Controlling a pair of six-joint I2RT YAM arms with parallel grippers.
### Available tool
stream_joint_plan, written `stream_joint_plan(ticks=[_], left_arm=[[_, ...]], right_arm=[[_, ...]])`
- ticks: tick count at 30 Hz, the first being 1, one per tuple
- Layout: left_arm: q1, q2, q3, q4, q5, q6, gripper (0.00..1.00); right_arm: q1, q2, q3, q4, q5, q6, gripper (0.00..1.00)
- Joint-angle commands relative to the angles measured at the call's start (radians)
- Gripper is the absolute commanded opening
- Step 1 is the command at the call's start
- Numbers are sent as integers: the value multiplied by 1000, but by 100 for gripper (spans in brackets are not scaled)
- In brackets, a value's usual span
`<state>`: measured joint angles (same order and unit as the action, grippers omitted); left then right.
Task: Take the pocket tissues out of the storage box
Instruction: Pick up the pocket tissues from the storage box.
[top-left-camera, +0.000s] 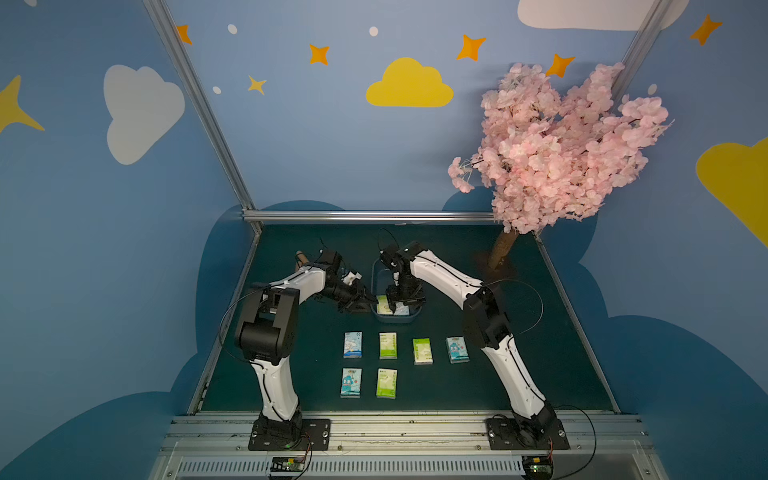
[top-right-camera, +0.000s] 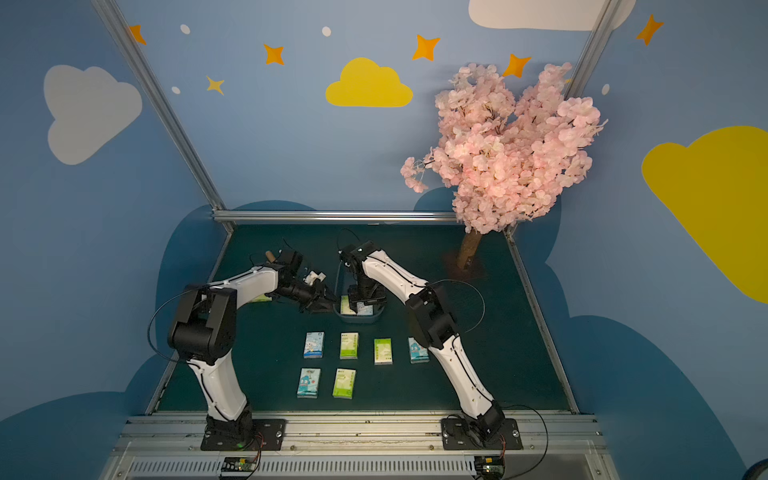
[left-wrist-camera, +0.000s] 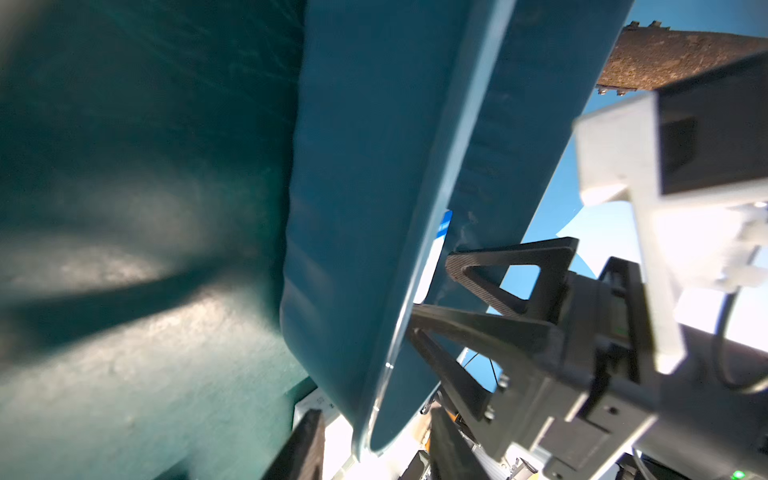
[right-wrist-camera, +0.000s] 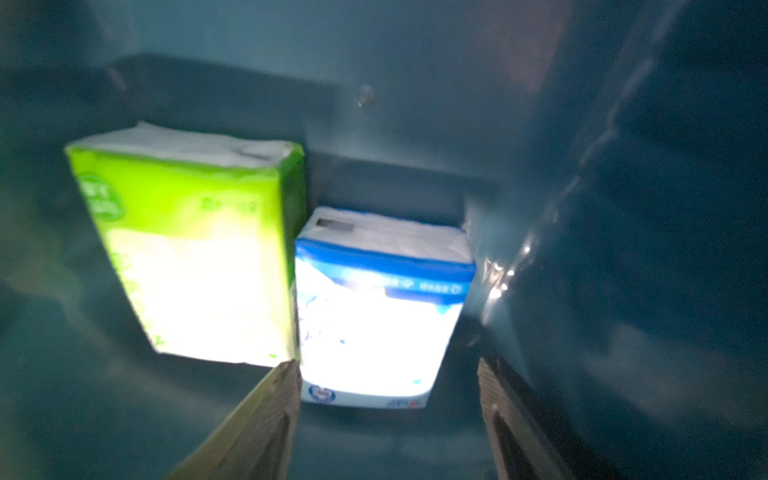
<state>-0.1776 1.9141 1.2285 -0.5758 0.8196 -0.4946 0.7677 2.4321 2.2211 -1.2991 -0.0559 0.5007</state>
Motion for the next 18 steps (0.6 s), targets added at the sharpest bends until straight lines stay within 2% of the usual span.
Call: stream_joint_plan(ticks=[1, 4, 12, 18], left_arm=[[-3, 17, 15, -8, 11, 9, 40], [-6, 18, 16, -7, 9, 6, 39], [-17, 16, 6, -1, 2, -7, 37], [-22, 13, 10, -1, -4, -15, 37]], right_arm=[[0, 33, 30, -38, 22, 0, 73], [-2, 57, 47, -37, 18, -9, 72], [-14, 87, 63, -17, 51, -20, 62], [-34, 97, 57, -20, 56, -37, 61]])
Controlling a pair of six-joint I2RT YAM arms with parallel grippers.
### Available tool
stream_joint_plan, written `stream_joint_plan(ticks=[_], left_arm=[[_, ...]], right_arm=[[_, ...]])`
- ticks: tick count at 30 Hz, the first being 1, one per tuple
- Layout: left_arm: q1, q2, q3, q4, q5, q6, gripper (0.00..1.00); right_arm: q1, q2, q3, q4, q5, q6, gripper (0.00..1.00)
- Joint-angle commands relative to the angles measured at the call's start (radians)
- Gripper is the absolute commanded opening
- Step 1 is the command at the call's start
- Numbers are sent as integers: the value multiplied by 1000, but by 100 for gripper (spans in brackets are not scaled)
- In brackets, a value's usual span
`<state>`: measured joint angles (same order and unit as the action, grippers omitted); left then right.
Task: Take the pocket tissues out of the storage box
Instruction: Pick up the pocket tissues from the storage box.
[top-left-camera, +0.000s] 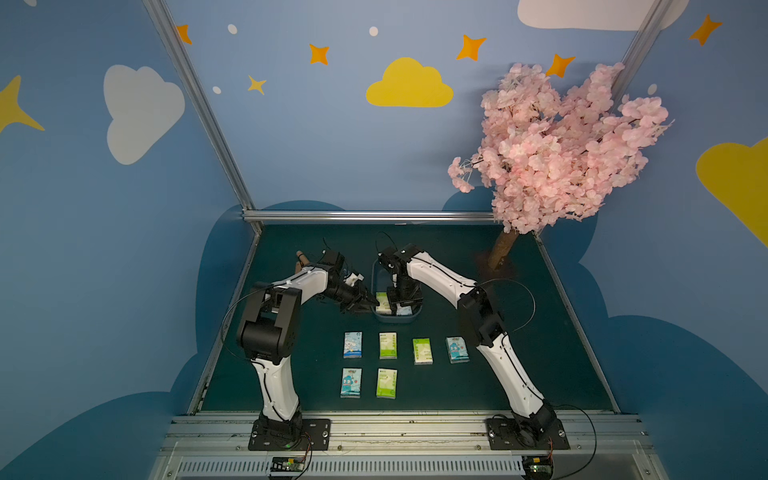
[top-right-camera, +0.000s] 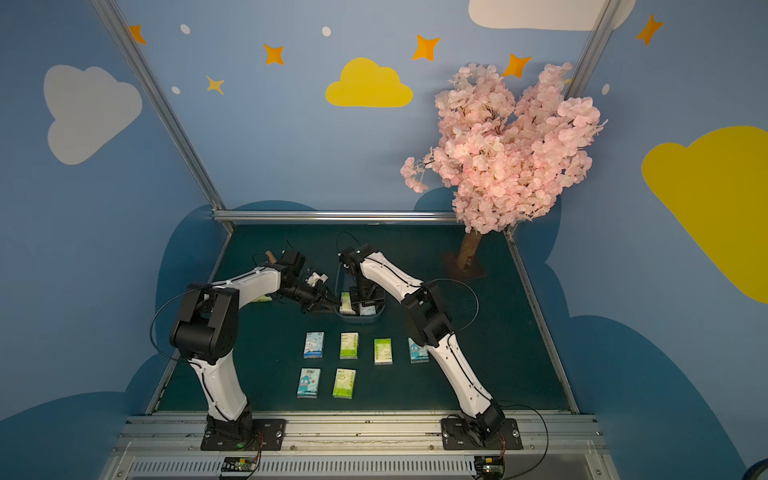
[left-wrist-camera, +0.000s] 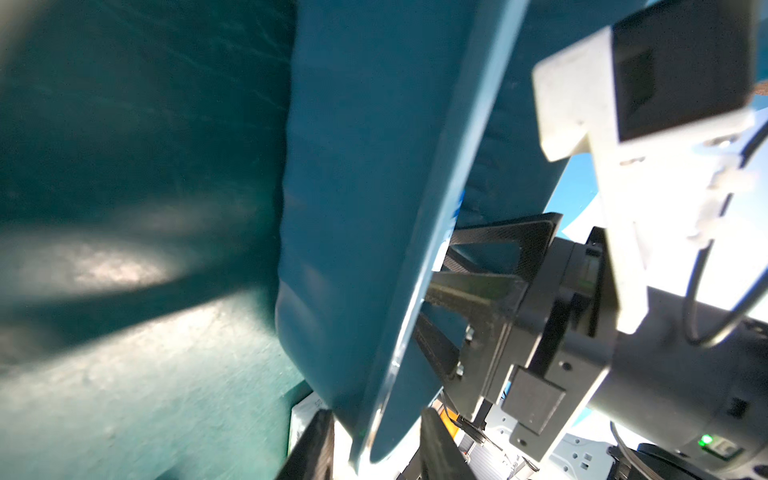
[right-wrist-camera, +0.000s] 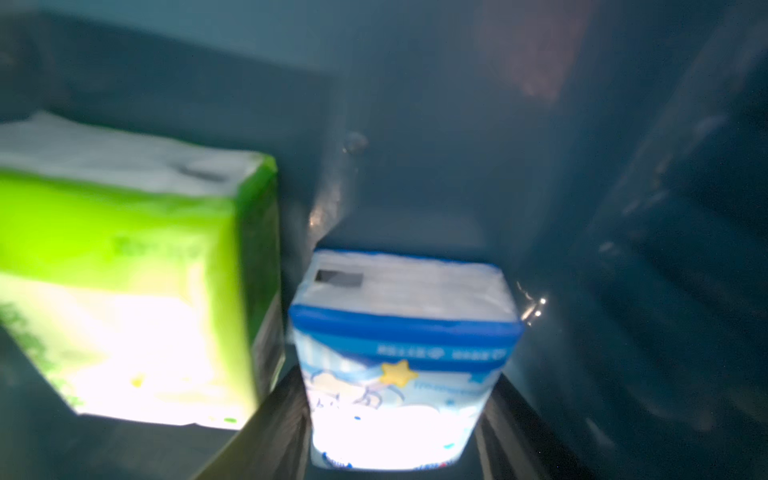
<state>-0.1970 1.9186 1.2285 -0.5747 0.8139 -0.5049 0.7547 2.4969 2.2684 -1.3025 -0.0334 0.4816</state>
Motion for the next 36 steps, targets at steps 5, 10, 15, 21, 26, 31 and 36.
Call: stream_joint_plan(ticks=[5, 10, 15, 21, 26, 31, 36], left_arm=[[-2, 1, 16, -3, -2, -7, 37], [-4, -3, 20, -2, -4, -7, 36], [-4, 0, 26, -1, -6, -10, 33], [-4, -4, 29, -1, -15, -12, 33], [-1, -36, 26, -25, -39, 8, 35], [14, -108, -6, -39, -62, 19, 37], [36, -228, -59, -43, -81, 23, 40]], right_arm=[[-21, 29, 9, -14, 18, -21, 54], [-20, -10, 10, -9, 20, -17, 49], [-20, -66, 11, -9, 33, -14, 47], [-19, -140, 7, -9, 35, -8, 46], [-15, -210, -7, -10, 34, 1, 46], [-6, -302, -56, -9, 38, 21, 46], [10, -417, -154, -9, 51, 45, 46]])
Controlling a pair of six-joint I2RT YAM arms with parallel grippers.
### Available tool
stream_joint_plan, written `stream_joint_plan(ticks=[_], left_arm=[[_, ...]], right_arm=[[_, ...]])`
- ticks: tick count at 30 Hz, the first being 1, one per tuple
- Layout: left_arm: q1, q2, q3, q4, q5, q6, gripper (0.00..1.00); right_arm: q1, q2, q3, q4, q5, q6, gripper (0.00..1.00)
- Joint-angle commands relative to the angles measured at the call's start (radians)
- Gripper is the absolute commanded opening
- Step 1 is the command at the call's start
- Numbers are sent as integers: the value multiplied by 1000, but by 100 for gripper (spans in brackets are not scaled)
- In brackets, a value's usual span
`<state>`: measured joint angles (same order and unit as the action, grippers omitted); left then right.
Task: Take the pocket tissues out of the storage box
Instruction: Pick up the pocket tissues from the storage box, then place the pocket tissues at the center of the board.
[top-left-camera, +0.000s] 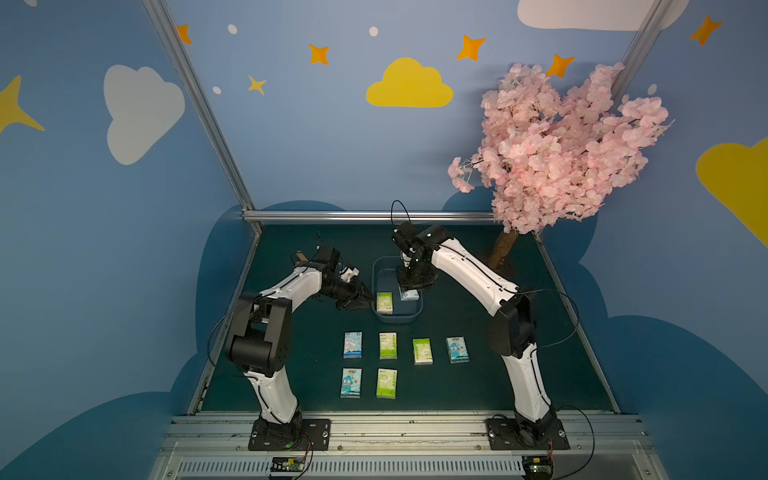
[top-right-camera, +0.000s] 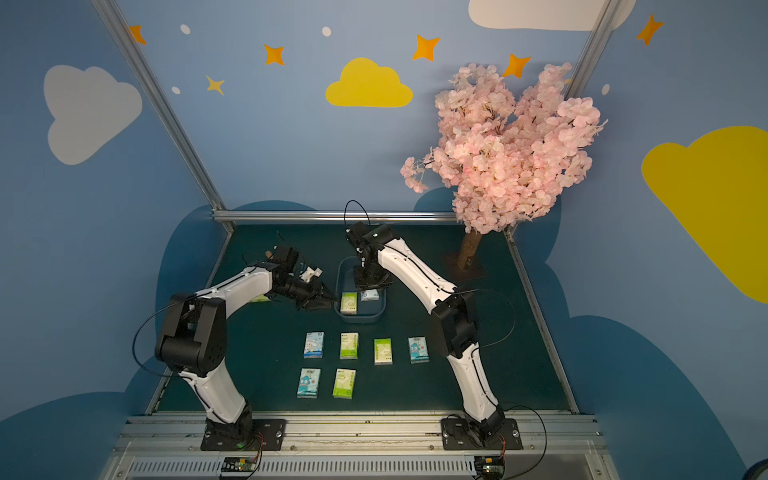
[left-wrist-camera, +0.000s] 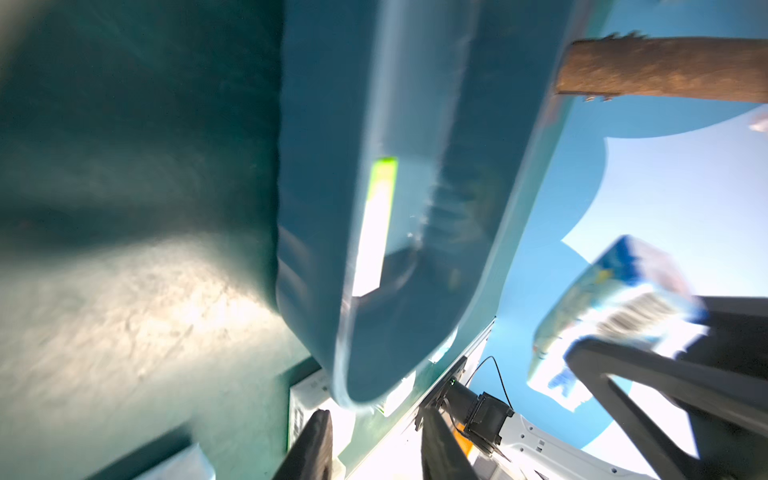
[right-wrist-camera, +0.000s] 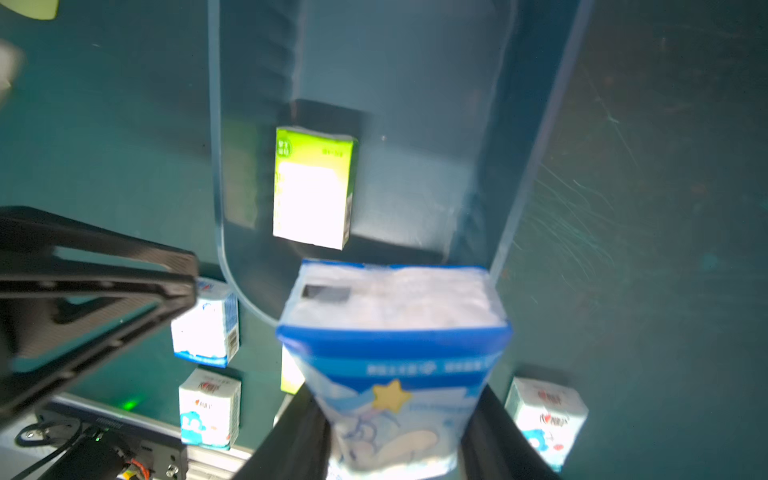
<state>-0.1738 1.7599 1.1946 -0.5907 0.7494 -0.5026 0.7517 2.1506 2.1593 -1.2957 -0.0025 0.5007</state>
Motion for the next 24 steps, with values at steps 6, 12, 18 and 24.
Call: stream_joint_plan(ticks=[6, 12, 18, 24], left_arm=[[32, -250, -107, -46, -58, 41, 43], [43, -474, -224, -9, -115, 58, 48], [52, -685, -362, 69, -128, 56, 56], [57, -831, -461, 106, -155, 58, 66]], right_arm=[[49, -231, -206, -15, 47, 70, 46], [108, -377, -388, -25, 61, 157, 46], [191, -477, -583, -6, 39, 266, 46], [268, -515, -728, 40, 2, 349, 46]])
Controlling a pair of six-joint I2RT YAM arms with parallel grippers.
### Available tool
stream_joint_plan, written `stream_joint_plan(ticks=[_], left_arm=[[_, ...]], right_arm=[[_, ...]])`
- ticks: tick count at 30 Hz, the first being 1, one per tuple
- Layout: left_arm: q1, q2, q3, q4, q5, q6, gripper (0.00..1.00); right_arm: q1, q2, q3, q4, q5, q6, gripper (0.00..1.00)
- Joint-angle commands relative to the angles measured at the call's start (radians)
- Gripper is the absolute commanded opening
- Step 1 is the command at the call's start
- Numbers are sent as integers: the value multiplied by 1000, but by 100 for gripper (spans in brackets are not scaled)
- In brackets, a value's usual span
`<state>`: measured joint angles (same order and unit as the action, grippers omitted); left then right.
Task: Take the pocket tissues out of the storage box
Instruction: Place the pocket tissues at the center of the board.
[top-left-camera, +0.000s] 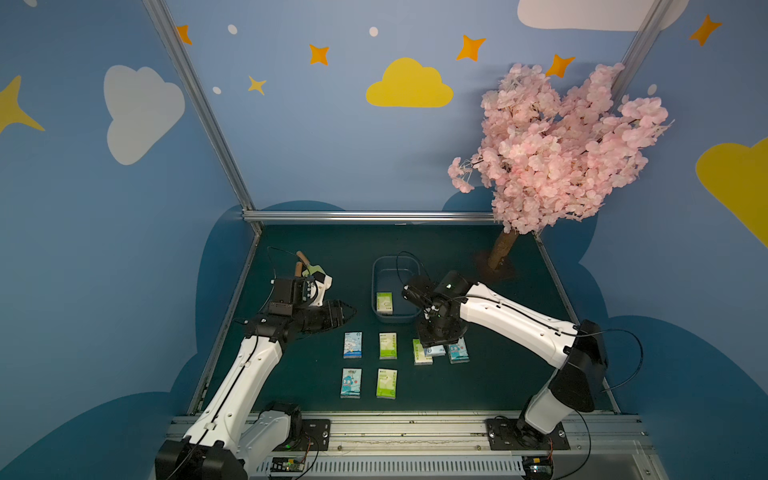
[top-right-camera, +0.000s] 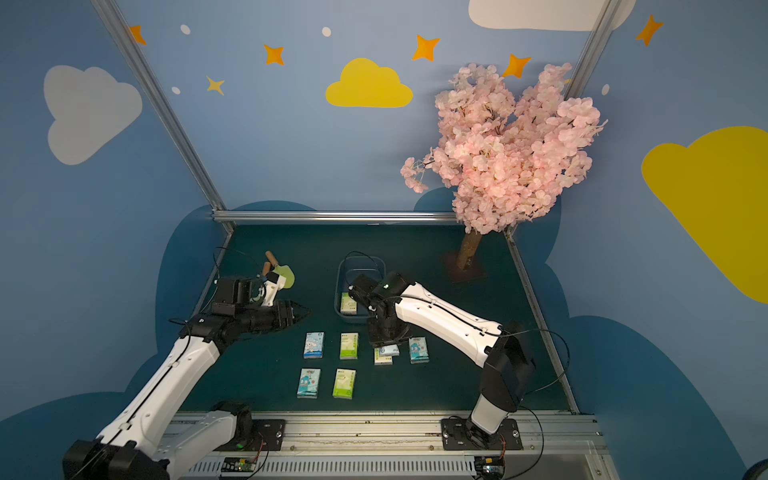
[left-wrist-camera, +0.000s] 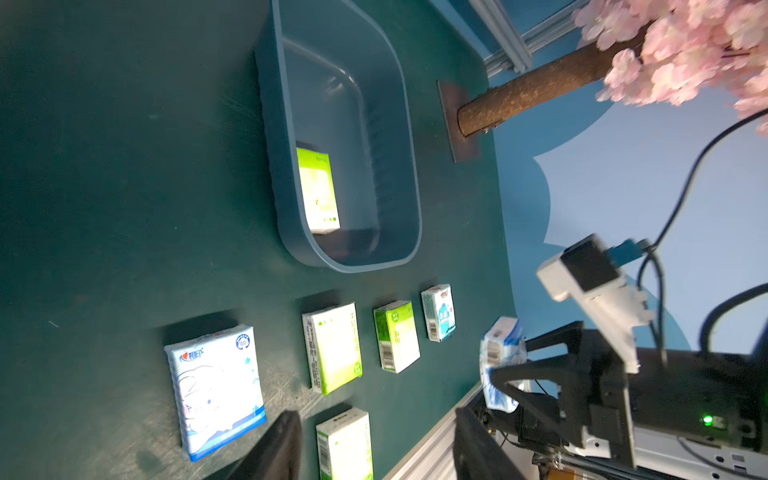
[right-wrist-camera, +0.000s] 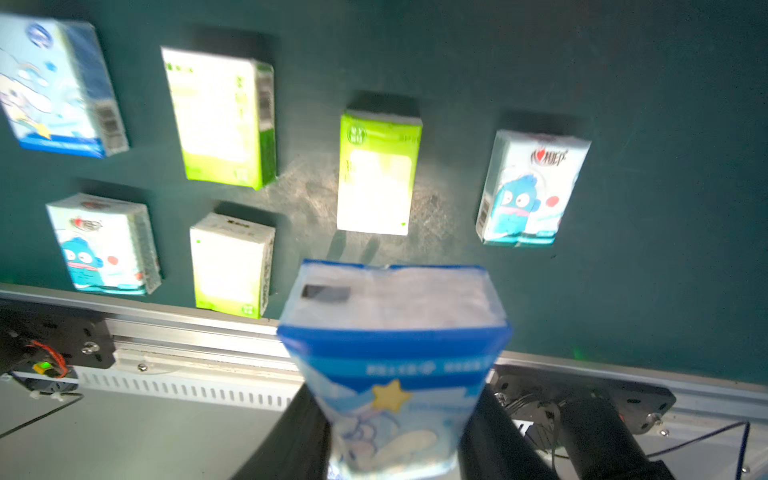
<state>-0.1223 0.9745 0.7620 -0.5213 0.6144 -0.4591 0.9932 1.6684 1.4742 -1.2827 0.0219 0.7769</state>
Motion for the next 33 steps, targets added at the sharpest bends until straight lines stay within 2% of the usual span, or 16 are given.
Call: stream_joint_plan(ticks=[1, 6, 10, 21, 33], left_arm=[[7, -66, -41, 41, -29, 13, 69], [10, -155, -94, 54, -68, 5, 84], [12, -187, -119, 52, -88, -1, 92], [16, -201, -138, 45, -97, -12, 95], [16, -192, -134, 49, -102, -6, 97]], right_arm=[[34, -33, -65, 42, -33, 81, 46], [66, -27, -183, 146, -109, 127, 46], [86, 7, -225, 192, -161, 141, 46], [97, 170, -235, 219, -204, 99, 46], [97, 240, -250, 265, -228, 119, 49]])
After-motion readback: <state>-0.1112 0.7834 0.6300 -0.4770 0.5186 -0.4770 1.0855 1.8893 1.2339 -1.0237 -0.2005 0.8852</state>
